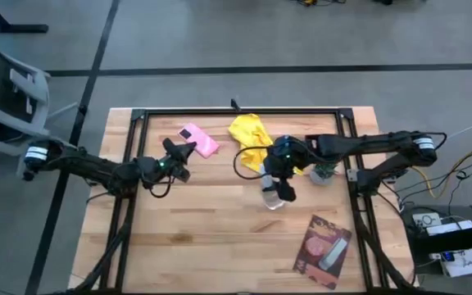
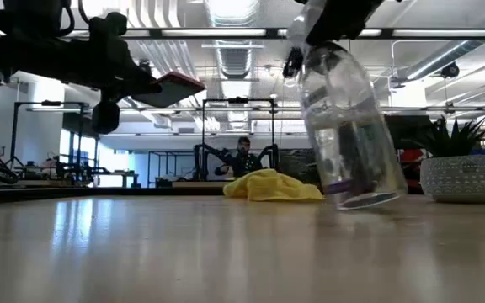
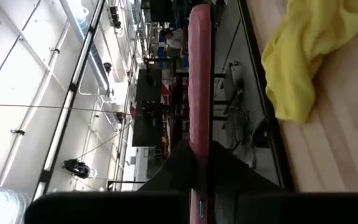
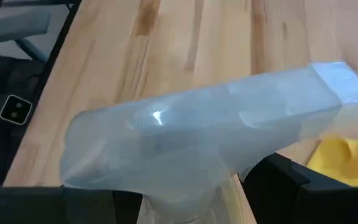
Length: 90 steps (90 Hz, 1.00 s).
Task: Apply microfiber cloth
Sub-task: Spray the pink cellphone using the spray bottle
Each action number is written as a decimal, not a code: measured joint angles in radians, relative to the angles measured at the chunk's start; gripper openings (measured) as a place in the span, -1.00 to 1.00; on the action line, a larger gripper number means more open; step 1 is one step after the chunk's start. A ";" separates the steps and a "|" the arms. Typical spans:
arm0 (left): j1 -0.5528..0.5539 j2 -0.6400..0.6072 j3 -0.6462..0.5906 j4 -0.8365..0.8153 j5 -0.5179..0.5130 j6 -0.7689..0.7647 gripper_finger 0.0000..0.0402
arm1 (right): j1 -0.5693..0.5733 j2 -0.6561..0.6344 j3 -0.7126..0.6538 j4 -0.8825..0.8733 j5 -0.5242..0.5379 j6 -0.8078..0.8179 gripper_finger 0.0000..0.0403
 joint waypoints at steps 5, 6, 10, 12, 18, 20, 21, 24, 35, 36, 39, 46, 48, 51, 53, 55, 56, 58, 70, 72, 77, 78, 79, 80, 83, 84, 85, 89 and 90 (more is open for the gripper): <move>0.000 0.007 0.000 -0.002 0.000 -0.002 -0.96 | 0.001 -0.041 -0.028 0.006 0.024 0.009 0.03; 0.000 0.008 0.000 -0.002 0.000 -0.002 -0.96 | 0.001 -0.049 -0.034 0.007 0.030 0.009 0.03; 0.000 0.013 0.000 -0.001 0.000 -0.002 -0.96 | 0.001 -0.079 -0.056 0.012 0.051 0.015 0.02; 0.000 0.015 0.000 -0.001 0.000 -0.002 -0.96 | 0.001 -0.094 -0.067 0.015 0.063 0.020 0.02; 0.000 0.021 0.001 -0.001 0.000 -0.003 -0.96 | 0.001 -0.133 -0.100 0.027 0.093 0.035 0.02; 0.000 0.023 0.002 -0.002 0.000 -0.003 -0.96 | 0.001 -0.143 -0.110 0.033 0.098 0.039 0.02; 0.000 0.024 0.003 -0.002 0.000 -0.003 -0.96 | 0.001 -0.148 -0.115 0.036 0.099 0.042 0.02; 0.000 0.026 0.005 -0.001 0.000 -0.003 -0.96 | 0.001 -0.162 -0.130 0.044 0.102 0.051 0.03; 0.000 0.031 0.016 0.000 0.000 -0.014 -0.96 | 0.001 -0.184 -0.166 0.060 0.101 0.103 0.12; 0.000 0.032 0.017 0.000 0.000 -0.016 -0.96 | 0.001 -0.185 -0.169 0.060 0.101 0.110 0.13; 0.000 0.032 0.019 0.000 0.001 -0.020 -0.96 | 0.001 -0.185 -0.176 0.061 0.100 0.133 0.18; 0.000 0.032 0.023 0.000 0.001 -0.029 -0.96 | 0.001 -0.181 -0.182 0.068 0.098 0.178 0.30; 0.000 0.032 0.023 0.001 0.001 -0.029 -0.96 | 0.001 -0.179 -0.183 0.067 0.098 0.189 0.34; 0.000 0.032 0.023 0.000 0.001 -0.029 -0.96 | 0.001 -0.173 -0.183 0.066 0.097 0.204 0.41; 0.000 0.032 0.023 0.000 0.001 -0.031 -0.96 | 0.001 -0.168 -0.183 0.066 0.094 0.215 0.45; 0.000 0.032 0.023 0.000 0.001 -0.034 -0.96 | 0.001 -0.165 -0.182 0.060 0.089 0.225 0.50; 0.000 0.032 0.023 0.000 0.001 -0.036 -0.96 | 0.001 -0.163 -0.182 0.056 0.086 0.230 0.53; 0.000 0.032 0.023 0.000 0.001 -0.041 -0.96 | 0.001 -0.162 -0.182 0.050 0.082 0.236 0.57; 0.000 0.032 0.023 0.000 0.001 -0.061 -0.96 | 0.001 -0.161 -0.169 -0.003 0.069 0.267 0.81; 0.000 0.032 0.023 0.000 0.001 -0.061 -0.96 | 0.001 -0.161 -0.165 -0.018 0.063 0.272 0.83; 0.000 0.032 0.023 0.000 0.000 -0.062 -0.96 | 0.001 -0.161 -0.149 -0.069 0.051 0.292 0.88; 0.000 0.032 0.023 0.000 0.000 -0.062 -0.96 | 0.001 -0.161 -0.146 -0.080 0.049 0.295 0.89; 0.000 0.032 0.023 0.000 0.000 -0.062 -0.96 | 0.001 -0.161 -0.142 -0.090 0.046 0.300 0.90; 0.000 0.032 0.023 0.000 0.000 -0.062 -0.96 | 0.001 -0.161 -0.138 -0.100 0.044 0.305 0.90; 0.000 0.032 0.023 0.000 0.000 -0.062 -0.96 | 0.001 -0.161 -0.128 -0.127 0.034 0.318 0.92; 0.000 0.032 0.023 0.000 0.000 -0.061 -0.96 | 0.001 -0.161 -0.124 -0.137 0.031 0.322 0.92; 0.000 0.032 0.023 0.000 0.000 -0.061 -0.96 | 0.002 -0.161 -0.121 -0.147 0.029 0.327 0.93; 0.000 0.032 0.023 0.000 0.000 -0.061 -0.96 | 0.001 -0.161 -0.108 -0.191 0.028 0.339 0.93; 0.000 0.032 0.023 0.000 0.000 -0.061 -0.96 | 0.001 -0.161 -0.104 -0.204 0.029 0.340 0.93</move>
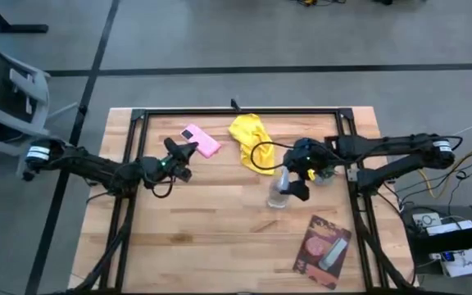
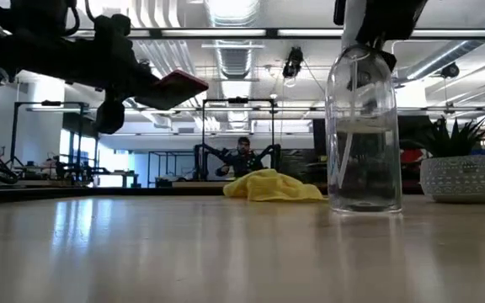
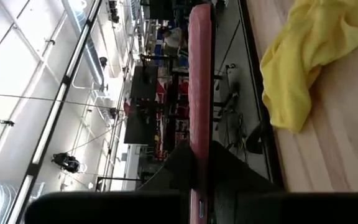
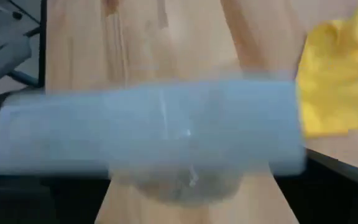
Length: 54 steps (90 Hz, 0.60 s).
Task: Apply microfiber cloth
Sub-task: Spray the pink cellphone using the spray bottle, then wipe the front of the pink cellphone with a microfiber cloth
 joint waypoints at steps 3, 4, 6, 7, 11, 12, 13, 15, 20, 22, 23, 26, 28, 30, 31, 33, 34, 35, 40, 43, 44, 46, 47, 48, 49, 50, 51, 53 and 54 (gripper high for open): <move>0.000 0.000 0.000 0.000 0.000 0.000 -0.96 | 0.000 0.000 0.013 -0.040 0.000 0.001 0.93; 0.000 0.000 0.000 0.000 0.000 0.000 -0.96 | 0.000 0.000 0.018 -0.054 0.000 0.001 0.93; 0.000 0.000 0.000 0.000 0.000 0.000 -0.96 | 0.000 0.000 0.029 -0.079 0.000 0.000 0.93; 0.000 0.000 0.000 0.000 0.000 0.000 -0.96 | 0.000 0.000 0.035 -0.090 0.000 0.001 0.93; 0.000 0.000 0.000 0.000 0.000 -0.006 -0.96 | 0.000 0.000 0.058 -0.139 0.000 0.004 0.93; 0.000 0.000 0.000 0.000 0.000 -0.009 -0.96 | 0.000 0.000 0.063 -0.152 0.000 0.007 0.93; 0.000 0.000 0.000 0.000 0.000 -0.012 -0.96 | 0.000 0.000 0.069 -0.164 0.000 0.010 0.93; 0.000 0.000 0.000 0.000 0.000 -0.018 -0.96 | 0.000 0.000 0.080 -0.189 0.001 0.018 0.93; 0.000 0.000 0.000 0.000 0.000 -0.026 -0.96 | 0.001 0.000 0.114 -0.248 0.010 0.027 0.93; 0.000 0.000 0.000 0.000 0.000 -0.027 -0.96 | 0.002 0.000 0.129 -0.266 0.018 0.027 0.93; 0.000 0.000 0.000 0.000 0.000 -0.027 -0.96 | 0.002 0.000 0.137 -0.275 0.023 0.027 0.93; 0.000 0.000 0.000 0.000 0.000 -0.027 -0.96 | 0.002 0.000 0.163 -0.298 0.040 0.025 0.93; 0.000 0.000 0.000 0.000 0.000 -0.027 -0.96 | 0.002 0.000 0.182 -0.308 0.054 0.021 0.93; 0.000 0.000 0.000 0.000 0.000 -0.029 -0.96 | 0.002 0.000 0.198 -0.316 0.064 0.016 0.93; 0.000 0.000 0.000 0.000 0.000 -0.031 -0.96 | 0.002 0.000 0.207 -0.318 0.070 0.011 0.93; 0.000 0.000 0.000 0.000 0.000 -0.036 -0.96 | 0.002 0.000 0.224 -0.322 0.079 0.001 0.93; 0.000 0.000 0.000 0.000 0.000 -0.040 -0.96 | 0.002 0.000 0.233 -0.323 0.084 0.000 0.93; 0.000 0.000 0.000 0.000 0.000 -0.044 -0.96 | 0.002 0.000 0.242 -0.324 0.089 -0.003 0.93; 0.000 0.000 0.000 0.000 0.000 -0.069 -0.96 | 0.002 0.000 0.291 -0.325 0.119 -0.027 0.93; 0.000 0.000 0.000 0.000 0.000 -0.084 -0.96 | 0.002 0.000 0.323 -0.324 0.152 -0.051 0.93; 0.000 0.000 0.000 0.000 0.000 -0.087 -0.96 | 0.002 0.000 0.334 -0.323 0.164 -0.061 0.93; 0.000 0.000 0.000 0.000 0.000 -0.092 -0.96 | 0.002 0.000 0.355 -0.321 0.191 -0.078 0.93; 0.000 0.000 0.000 0.000 0.000 -0.094 -0.96 | 0.002 0.000 0.363 -0.319 0.203 -0.086 0.93; 0.000 0.000 0.000 0.000 0.000 -0.095 -0.96 | 0.002 0.000 0.373 -0.316 0.218 -0.096 0.93; 0.000 0.000 0.000 0.000 0.000 -0.096 -0.96 | 0.002 0.000 0.383 -0.313 0.233 -0.107 0.93; 0.000 0.000 0.000 0.000 0.000 -0.096 -0.96 | 0.002 0.000 0.391 -0.310 0.247 -0.117 0.93; 0.000 0.000 0.000 0.000 0.000 -0.096 -0.96 | 0.002 0.000 0.399 -0.306 0.261 -0.127 0.93; 0.000 0.000 0.000 0.000 0.000 -0.096 -0.96 | 0.002 0.000 0.413 -0.295 0.290 -0.146 0.93; 0.000 0.000 0.000 0.000 0.000 -0.096 -0.96 | 0.002 0.000 0.419 -0.288 0.303 -0.154 0.93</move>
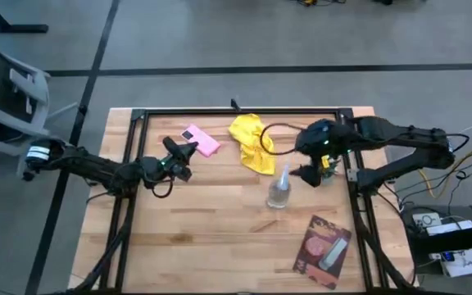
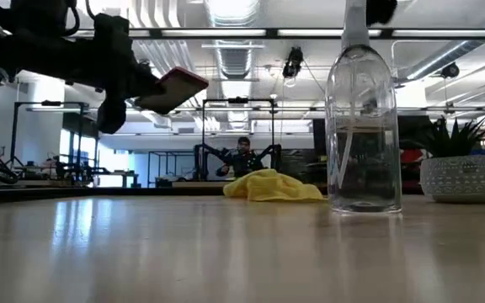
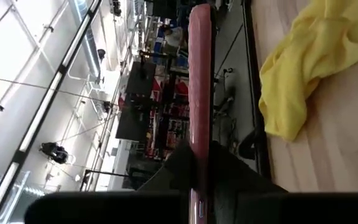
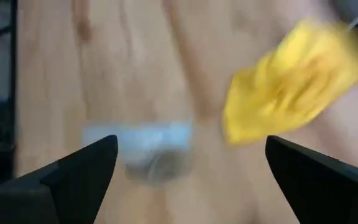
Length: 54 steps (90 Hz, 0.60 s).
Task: Apply microfiber cloth
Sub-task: Wipe the front of the pink cellphone with a microfiber cloth
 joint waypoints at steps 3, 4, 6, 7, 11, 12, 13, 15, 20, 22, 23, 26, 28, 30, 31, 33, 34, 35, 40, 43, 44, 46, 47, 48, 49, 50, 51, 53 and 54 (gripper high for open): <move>0.000 0.000 0.000 0.000 0.000 -0.003 -0.96 | 0.000 0.000 0.016 0.026 0.033 -0.017 0.93; 0.000 0.000 0.000 0.000 0.000 -0.004 -0.96 | 0.000 0.000 0.020 0.037 0.039 -0.025 0.93; 0.000 0.000 0.000 0.000 0.000 -0.009 -0.96 | -0.001 0.000 0.026 0.059 0.050 -0.036 0.93; 0.000 0.000 0.000 0.000 0.000 -0.012 -0.96 | -0.001 0.000 0.028 0.072 0.053 -0.039 0.93; 0.000 0.000 0.000 0.000 0.000 -0.031 -0.96 | -0.001 0.001 0.032 0.123 0.054 -0.059 0.93; 0.000 0.000 0.000 0.000 0.000 -0.036 -0.96 | -0.001 0.002 0.033 0.136 0.054 -0.062 0.93; 0.000 0.000 0.000 0.000 0.000 -0.042 -0.96 | -0.001 0.003 0.033 0.150 0.053 -0.066 0.93; 0.000 0.000 0.000 0.000 0.000 -0.056 -0.96 | -0.001 0.007 0.033 0.175 0.049 -0.077 0.93; 0.000 0.000 0.000 0.000 0.000 -0.098 -0.96 | 0.000 0.021 0.033 0.228 0.044 -0.091 0.93; 0.000 0.000 0.000 0.000 0.000 -0.113 -0.96 | 0.000 0.031 0.033 0.245 0.044 -0.094 0.93; 0.000 0.000 0.000 0.000 0.000 -0.120 -0.96 | 0.000 0.036 0.033 0.253 0.044 -0.096 0.93; 0.000 0.000 0.000 0.000 -0.001 -0.140 -0.96 | 0.000 0.054 0.032 0.281 0.044 -0.097 0.93; 0.000 0.000 0.000 0.000 -0.002 -0.149 -0.96 | 0.000 0.066 0.032 0.299 0.045 -0.097 0.93; 0.000 0.000 0.000 0.000 -0.002 -0.158 -0.95 | 0.000 0.077 0.032 0.316 0.045 -0.096 0.93; 0.000 0.000 0.000 0.000 -0.002 -0.160 -0.96 | 0.000 0.084 0.032 0.323 0.045 -0.096 0.93; 0.000 0.000 0.000 0.000 -0.002 -0.165 -0.95 | 0.000 0.096 0.032 0.335 0.045 -0.098 0.93; 0.000 0.000 0.000 0.000 -0.002 -0.165 -0.96 | 0.000 0.103 0.032 0.341 0.045 -0.100 0.93; 0.000 0.000 0.000 0.000 -0.002 -0.166 -0.96 | 0.000 0.110 0.032 0.346 0.045 -0.103 0.93; 0.000 0.000 0.000 0.000 -0.002 -0.166 -0.95 | 0.000 0.147 0.032 0.378 0.045 -0.115 0.93; 0.000 0.000 0.000 0.000 -0.003 -0.166 -0.96 | 0.000 0.170 0.032 0.394 0.045 -0.120 0.93; 0.000 0.000 0.000 0.000 -0.003 -0.167 -0.96 | 0.000 0.178 0.032 0.398 0.045 -0.121 0.93; 0.000 0.000 0.000 0.000 -0.003 -0.167 -0.95 | 0.000 0.193 0.032 0.404 0.044 -0.123 0.93; 0.000 0.000 0.000 0.000 -0.003 -0.168 -0.95 | 0.000 0.201 0.031 0.406 0.044 -0.124 0.93; 0.000 0.000 0.000 0.000 -0.003 -0.170 -0.95 | 0.000 0.209 0.031 0.410 0.044 -0.124 0.93; 0.000 0.000 0.000 0.000 -0.003 -0.172 -0.96 | 0.000 0.217 0.031 0.413 0.044 -0.124 0.93; 0.000 0.000 0.000 0.000 -0.003 -0.174 -0.96 | 0.000 0.226 0.031 0.418 0.044 -0.124 0.93; 0.000 0.000 0.000 0.000 -0.004 -0.176 -0.96 | 0.000 0.234 0.031 0.424 0.044 -0.124 0.93; 0.000 0.000 0.000 0.000 -0.004 -0.181 -0.96 | 0.000 0.249 0.031 0.436 0.044 -0.124 0.93; 0.000 0.000 0.000 0.000 -0.004 -0.183 -0.96 | 0.000 0.256 0.031 0.443 0.044 -0.124 0.93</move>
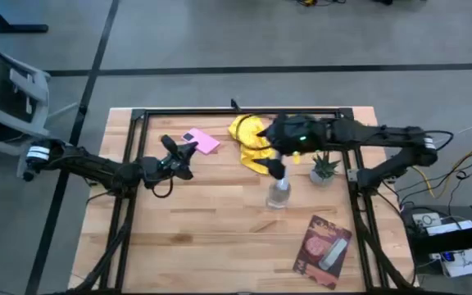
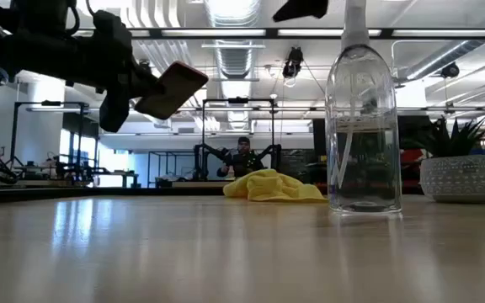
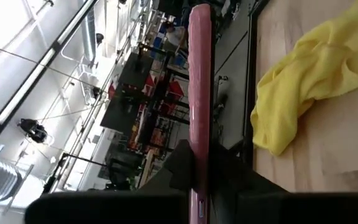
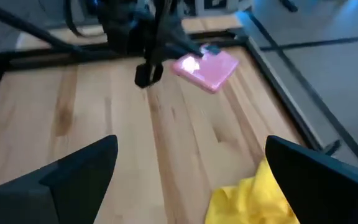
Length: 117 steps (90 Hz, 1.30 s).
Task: Apply microfiber cloth
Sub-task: Wipe the front of the pink cellphone with a microfiber cloth
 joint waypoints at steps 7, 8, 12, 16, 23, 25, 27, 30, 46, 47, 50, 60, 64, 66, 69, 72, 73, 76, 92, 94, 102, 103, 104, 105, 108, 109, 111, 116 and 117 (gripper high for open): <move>0.000 0.000 0.000 0.000 0.000 -0.003 -0.95 | 0.000 0.048 0.004 0.008 0.000 -0.003 0.93; 0.000 0.000 0.000 0.000 0.000 -0.004 -0.96 | 0.000 0.056 0.008 0.006 0.000 -0.003 0.93; 0.000 0.000 0.000 0.000 0.000 -0.007 -0.95 | 0.000 0.086 0.026 0.006 0.001 -0.002 0.93; 0.000 0.000 0.000 0.000 0.000 -0.011 -0.95 | 0.000 0.119 0.043 -0.002 0.000 -0.002 0.93; 0.000 0.000 0.000 0.000 0.000 -0.030 -0.95 | 0.000 0.175 0.080 -0.030 -0.001 -0.001 0.93; 0.000 0.000 0.000 -0.001 0.000 -0.033 -0.95 | 0.000 0.193 0.092 -0.041 -0.002 -0.001 0.93; 0.000 0.000 0.000 -0.001 0.000 -0.033 -0.95 | 0.000 0.211 0.105 -0.053 -0.002 -0.001 0.92; 0.000 0.000 0.000 0.000 0.000 -0.035 -0.95 | 0.000 0.233 0.124 -0.077 -0.003 0.000 0.91; 0.000 0.002 0.000 0.000 -0.001 -0.037 -0.95 | 0.000 0.353 0.215 -0.241 -0.007 -0.003 0.73; 0.000 0.002 0.000 0.000 0.000 -0.037 -0.95 | 0.000 0.359 0.221 -0.249 -0.008 -0.004 0.71; 0.000 0.002 0.000 -0.001 0.000 -0.043 -0.95 | 0.000 0.371 0.234 -0.265 -0.008 -0.006 0.65; 0.000 0.003 0.000 -0.001 0.000 -0.062 -0.95 | 0.004 0.415 0.255 -0.308 -0.015 -0.008 0.45; 0.000 0.004 0.000 -0.005 0.000 -0.063 -0.95 | 0.006 0.430 0.255 -0.315 -0.032 -0.008 0.36; 0.000 0.004 0.000 -0.008 0.000 -0.064 -0.95 | 0.008 0.436 0.254 -0.319 -0.043 -0.007 0.32; 0.000 0.005 0.000 -0.009 0.000 -0.070 -0.95 | 0.011 0.443 0.248 -0.321 -0.064 -0.004 0.24; 0.000 0.007 0.000 -0.009 -0.001 -0.075 -0.95 | 0.014 0.448 0.242 -0.322 -0.084 -0.002 0.17; 0.000 0.007 0.000 -0.010 -0.001 -0.078 -0.95 | 0.016 0.449 0.239 -0.323 -0.088 -0.002 0.14; 0.000 0.008 0.000 -0.018 -0.003 -0.079 -0.95 | 0.023 0.452 0.230 -0.325 -0.094 -0.003 0.06; 0.000 0.011 0.000 -0.043 -0.005 -0.082 -0.95 | 0.066 0.452 0.180 -0.319 -0.080 -0.018 -0.44; 0.000 0.012 0.000 -0.042 -0.005 -0.083 -0.95 | 0.070 0.452 0.173 -0.321 -0.080 -0.019 -0.51; 0.000 0.013 0.000 -0.047 -0.005 -0.094 -0.95 | 0.081 0.452 0.142 -0.321 -0.079 -0.019 -0.77; 0.000 0.013 0.000 -0.046 -0.005 -0.097 -0.95 | 0.082 0.452 0.138 -0.321 -0.079 -0.019 -0.80; 0.000 0.013 0.000 -0.046 -0.005 -0.099 -0.95 | 0.083 0.452 0.134 -0.322 -0.079 -0.019 -0.84; 0.000 0.014 0.000 -0.045 -0.005 -0.101 -0.95 | 0.084 0.452 0.130 -0.323 -0.079 -0.019 -0.87; 0.000 0.014 0.000 -0.045 -0.005 -0.107 -0.95 | 0.086 0.452 0.119 -0.322 -0.079 -0.019 -0.93; 0.000 0.014 0.000 -0.046 -0.005 -0.108 -0.95 | 0.086 0.452 0.115 -0.322 -0.079 -0.019 -0.94; 0.000 0.014 0.000 -0.046 -0.005 -0.108 -0.95 | 0.086 0.452 0.107 -0.322 -0.079 -0.018 -0.96; 0.000 0.014 0.000 -0.046 -0.005 -0.109 -0.95 | 0.087 0.452 0.087 -0.321 -0.079 -0.008 -0.95; 0.000 0.014 0.000 -0.046 -0.005 -0.109 -0.95 | 0.087 0.452 0.083 -0.321 -0.079 -0.005 -0.95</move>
